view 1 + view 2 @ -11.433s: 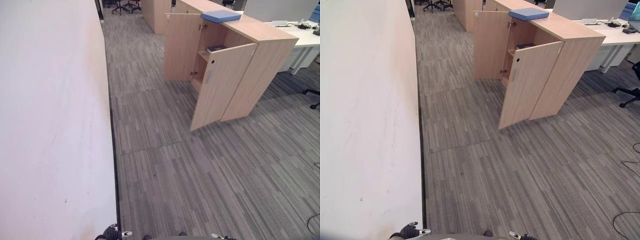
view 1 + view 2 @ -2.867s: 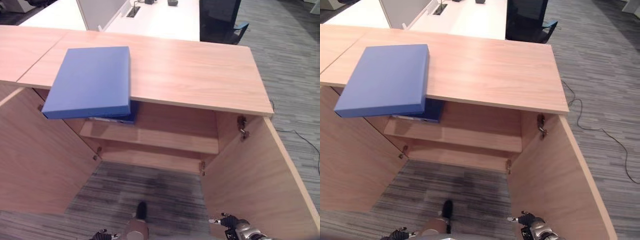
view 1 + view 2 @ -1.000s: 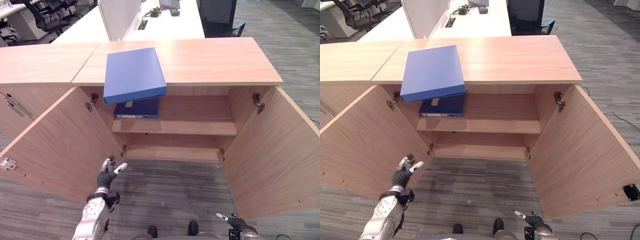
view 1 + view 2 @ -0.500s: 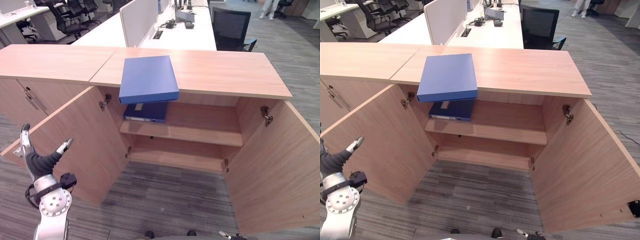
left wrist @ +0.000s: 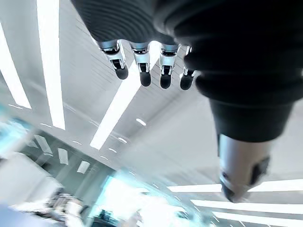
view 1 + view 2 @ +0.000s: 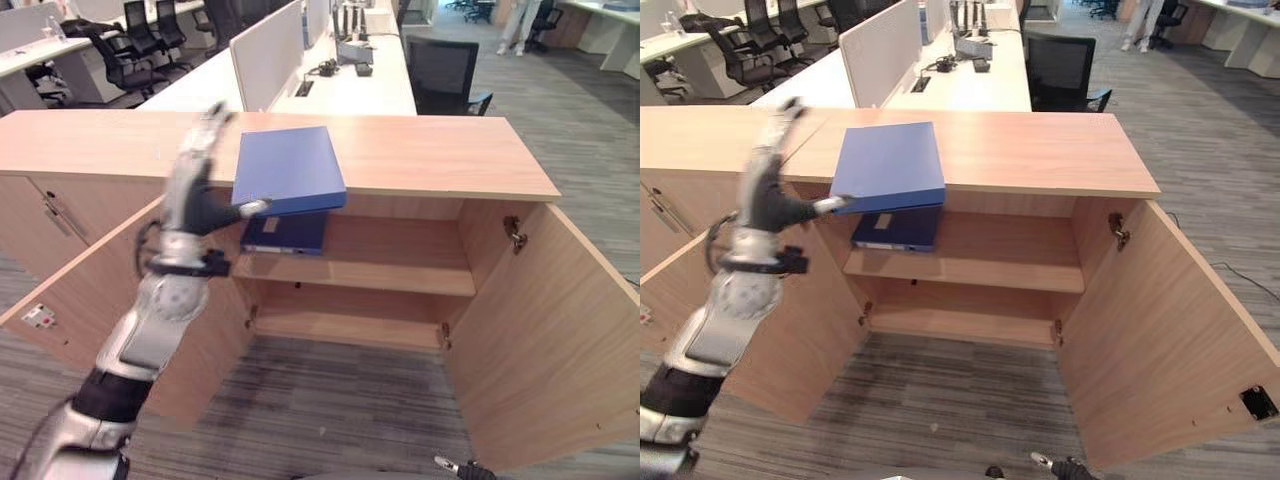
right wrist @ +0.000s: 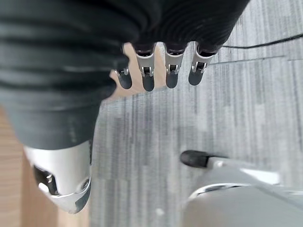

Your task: Put the empty folder in the office cabinet

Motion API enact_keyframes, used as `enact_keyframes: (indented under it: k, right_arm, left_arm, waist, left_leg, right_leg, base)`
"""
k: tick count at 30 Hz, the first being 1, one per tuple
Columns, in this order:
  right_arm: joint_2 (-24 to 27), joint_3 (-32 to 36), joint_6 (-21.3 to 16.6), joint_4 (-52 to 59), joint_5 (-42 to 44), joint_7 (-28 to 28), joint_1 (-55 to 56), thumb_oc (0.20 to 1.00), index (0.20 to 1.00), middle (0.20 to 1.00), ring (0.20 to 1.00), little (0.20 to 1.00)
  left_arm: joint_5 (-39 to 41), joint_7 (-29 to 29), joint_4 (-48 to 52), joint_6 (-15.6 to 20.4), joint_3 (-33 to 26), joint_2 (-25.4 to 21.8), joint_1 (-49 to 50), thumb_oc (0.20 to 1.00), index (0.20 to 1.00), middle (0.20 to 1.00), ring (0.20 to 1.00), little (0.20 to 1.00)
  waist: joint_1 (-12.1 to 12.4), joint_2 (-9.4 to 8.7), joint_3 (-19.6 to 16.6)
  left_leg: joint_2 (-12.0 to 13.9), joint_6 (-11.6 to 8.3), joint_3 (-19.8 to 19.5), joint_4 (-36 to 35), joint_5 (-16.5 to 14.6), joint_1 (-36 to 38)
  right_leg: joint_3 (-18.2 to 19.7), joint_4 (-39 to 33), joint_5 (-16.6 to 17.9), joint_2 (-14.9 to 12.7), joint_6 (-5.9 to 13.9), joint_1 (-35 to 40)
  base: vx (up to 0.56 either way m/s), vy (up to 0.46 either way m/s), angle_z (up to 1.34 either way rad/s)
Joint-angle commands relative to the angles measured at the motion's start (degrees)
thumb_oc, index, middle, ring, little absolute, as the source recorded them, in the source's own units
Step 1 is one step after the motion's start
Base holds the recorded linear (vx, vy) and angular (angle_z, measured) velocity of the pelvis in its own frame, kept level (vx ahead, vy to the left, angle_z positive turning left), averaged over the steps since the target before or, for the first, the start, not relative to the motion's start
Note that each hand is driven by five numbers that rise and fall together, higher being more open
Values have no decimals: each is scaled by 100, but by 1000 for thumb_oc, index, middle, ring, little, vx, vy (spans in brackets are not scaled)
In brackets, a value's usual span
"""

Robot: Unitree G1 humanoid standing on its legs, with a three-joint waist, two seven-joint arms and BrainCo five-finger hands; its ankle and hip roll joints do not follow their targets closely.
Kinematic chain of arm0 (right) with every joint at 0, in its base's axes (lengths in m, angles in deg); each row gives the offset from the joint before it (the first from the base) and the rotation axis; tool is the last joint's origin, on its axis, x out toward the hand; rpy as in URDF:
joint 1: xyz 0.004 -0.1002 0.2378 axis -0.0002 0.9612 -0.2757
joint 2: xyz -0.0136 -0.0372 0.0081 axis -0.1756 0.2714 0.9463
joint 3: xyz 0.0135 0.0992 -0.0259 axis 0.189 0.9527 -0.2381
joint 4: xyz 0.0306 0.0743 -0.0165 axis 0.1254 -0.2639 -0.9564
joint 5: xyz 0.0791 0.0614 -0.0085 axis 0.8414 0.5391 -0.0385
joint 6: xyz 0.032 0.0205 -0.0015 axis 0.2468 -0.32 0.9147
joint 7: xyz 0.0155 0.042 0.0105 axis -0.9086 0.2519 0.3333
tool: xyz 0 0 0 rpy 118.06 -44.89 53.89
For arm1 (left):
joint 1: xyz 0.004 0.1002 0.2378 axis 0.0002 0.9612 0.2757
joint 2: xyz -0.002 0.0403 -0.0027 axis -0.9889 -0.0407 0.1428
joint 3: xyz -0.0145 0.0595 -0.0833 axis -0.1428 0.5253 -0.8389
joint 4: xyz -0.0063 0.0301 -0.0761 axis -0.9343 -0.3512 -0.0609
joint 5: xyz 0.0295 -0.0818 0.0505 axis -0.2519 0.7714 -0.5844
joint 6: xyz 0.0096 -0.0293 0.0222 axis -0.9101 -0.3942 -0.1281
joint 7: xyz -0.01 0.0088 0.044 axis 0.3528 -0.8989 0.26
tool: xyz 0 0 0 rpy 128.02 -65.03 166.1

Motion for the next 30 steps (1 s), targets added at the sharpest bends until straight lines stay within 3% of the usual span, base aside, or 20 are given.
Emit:
enact_keyframes:
  k: [1, 13, 30]
  right_arm:
    - [-122, -172, -32, -242, -235, 35, -296, 1000, 1000, 1000, 1000, 1000]
    - [-53, -298, -13, -321, -223, 31, -339, 1000, 1000, 1000, 1000, 1000]
    - [-62, -428, -143, -542, 71, 74, -332, 1000, 1000, 1000, 1000, 1000]
  left_arm:
    - [-818, -2, -624, -180, 158, -33, -620, 1000, 1000, 1000, 1000, 1000]
    - [-2039, 110, -2643, -957, 1391, 355, -1951, 1000, 1000, 1000, 1000, 1000]
    - [-2341, -544, -4934, -1771, 2045, 374, -3257, 1000, 1000, 1000, 1000, 1000]
  waist:
    - [-46, -328, 2]
    - [-185, -286, -20]
    - [-290, -222, -55]
  left_leg:
    - [-262, 98, 29, 70, -616, 133]
    - [-257, 122, 121, 70, -643, 193]
    - [-254, 124, 241, 70, -678, 264]
  right_leg:
    - [270, 42, -462, -119, 441, 242]
    - [344, 42, -455, -119, 467, 241]
    - [384, 42, -458, -119, 517, 257]
  base:
    - [-2, 10, -5]
    - [0, 4, -3]
    - [0, 0, -1]
